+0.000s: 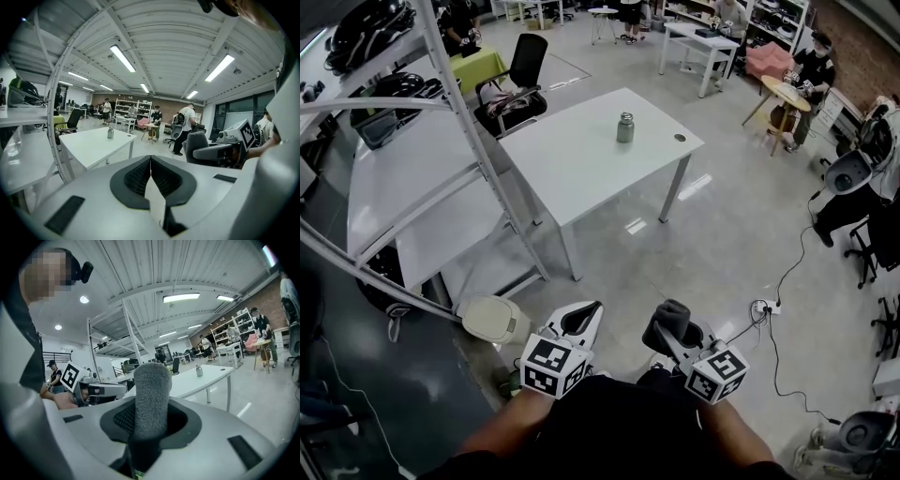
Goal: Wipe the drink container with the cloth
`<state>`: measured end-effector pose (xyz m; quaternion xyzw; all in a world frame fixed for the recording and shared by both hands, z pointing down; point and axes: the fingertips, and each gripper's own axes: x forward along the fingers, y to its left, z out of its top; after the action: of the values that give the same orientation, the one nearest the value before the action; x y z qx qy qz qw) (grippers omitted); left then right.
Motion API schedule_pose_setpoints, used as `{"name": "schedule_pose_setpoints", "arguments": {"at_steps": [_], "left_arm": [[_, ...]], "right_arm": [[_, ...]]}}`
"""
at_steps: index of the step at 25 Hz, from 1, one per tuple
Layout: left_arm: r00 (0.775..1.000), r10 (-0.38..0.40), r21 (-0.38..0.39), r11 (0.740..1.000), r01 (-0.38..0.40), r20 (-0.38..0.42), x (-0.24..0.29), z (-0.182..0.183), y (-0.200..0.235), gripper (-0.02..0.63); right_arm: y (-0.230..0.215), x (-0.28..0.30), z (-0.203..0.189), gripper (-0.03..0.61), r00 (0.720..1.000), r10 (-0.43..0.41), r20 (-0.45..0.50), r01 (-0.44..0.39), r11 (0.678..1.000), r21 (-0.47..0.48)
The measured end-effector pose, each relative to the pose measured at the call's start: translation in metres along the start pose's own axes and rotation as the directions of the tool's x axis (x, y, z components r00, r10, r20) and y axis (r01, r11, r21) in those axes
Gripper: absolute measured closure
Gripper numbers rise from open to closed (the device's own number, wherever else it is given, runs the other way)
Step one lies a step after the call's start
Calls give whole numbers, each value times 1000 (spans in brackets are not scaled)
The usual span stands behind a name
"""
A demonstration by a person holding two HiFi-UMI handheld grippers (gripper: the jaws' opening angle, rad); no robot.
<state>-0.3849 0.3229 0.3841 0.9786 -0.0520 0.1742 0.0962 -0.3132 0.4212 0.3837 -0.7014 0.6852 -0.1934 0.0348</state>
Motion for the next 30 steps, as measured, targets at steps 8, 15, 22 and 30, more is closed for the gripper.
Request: {"name": "schedule_pose_setpoints", "arguments": {"at_steps": [8,15,22,30], "left_arm": [[1000,12,-10,1000,-12,10,15,6,4,597],[999,49,-11,999,-49,-2,44,16,12,597],[998,58,-128,990,-56,11,97,37,28,597],[993,116,-98,988,-116,4,167,75,37,597]], "right_arm": [[-15,5,9,463,1000,9,-11,-10,1000,-10],[-58,19,25,462,1000,-1,-5,1,1000,3],[-121,43,51,462,1000,10,9,-10,1000,9],[-197,66,81,462,999,39,-2,-39,999,32]]}}
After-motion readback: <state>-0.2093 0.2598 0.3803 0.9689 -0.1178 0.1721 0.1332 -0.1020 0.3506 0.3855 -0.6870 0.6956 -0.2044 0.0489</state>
